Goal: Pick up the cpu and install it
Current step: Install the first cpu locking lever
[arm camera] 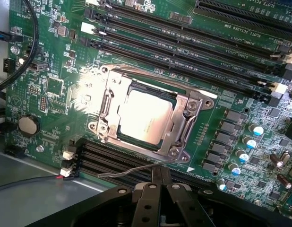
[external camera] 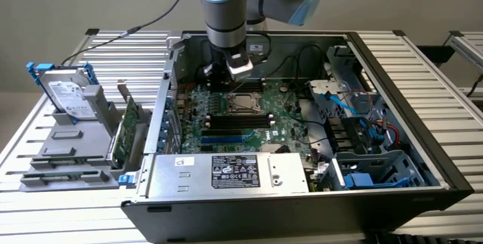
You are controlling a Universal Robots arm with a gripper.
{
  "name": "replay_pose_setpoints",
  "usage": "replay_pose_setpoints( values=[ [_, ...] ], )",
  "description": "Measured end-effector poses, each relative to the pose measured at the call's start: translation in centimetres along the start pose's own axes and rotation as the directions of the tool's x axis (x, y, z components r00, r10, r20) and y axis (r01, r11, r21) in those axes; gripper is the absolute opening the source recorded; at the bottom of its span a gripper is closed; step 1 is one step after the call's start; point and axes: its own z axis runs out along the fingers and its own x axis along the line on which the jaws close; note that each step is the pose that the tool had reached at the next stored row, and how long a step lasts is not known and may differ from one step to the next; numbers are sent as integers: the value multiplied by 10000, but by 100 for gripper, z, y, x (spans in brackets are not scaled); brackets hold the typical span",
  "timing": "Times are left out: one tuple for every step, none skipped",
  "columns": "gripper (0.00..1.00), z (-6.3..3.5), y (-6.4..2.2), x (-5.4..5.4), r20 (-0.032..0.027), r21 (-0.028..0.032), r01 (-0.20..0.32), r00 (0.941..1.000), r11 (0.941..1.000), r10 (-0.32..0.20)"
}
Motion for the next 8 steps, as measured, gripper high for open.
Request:
replay_pose_setpoints(
  values=[
    [11,1,2,6,1,-1,-1,10000,10000,1],
    [11,2,4,12,0,-1,-3,10000,10000,3],
    [11,4,6,19,0,-1,-4,10000,10000,4],
    [11,5,9,26,0,-2,-5,10000,10000,5],
    [11,7,12,35,1,-2,-5,10000,10000,5],
    [11,8,15,44,0,-1,-5,10000,10000,5],
    [11,10,19,55,1,-2,-6,10000,10000,6],
    [11,11,22,65,1,-2,-6,10000,10000,6]
  ],
)
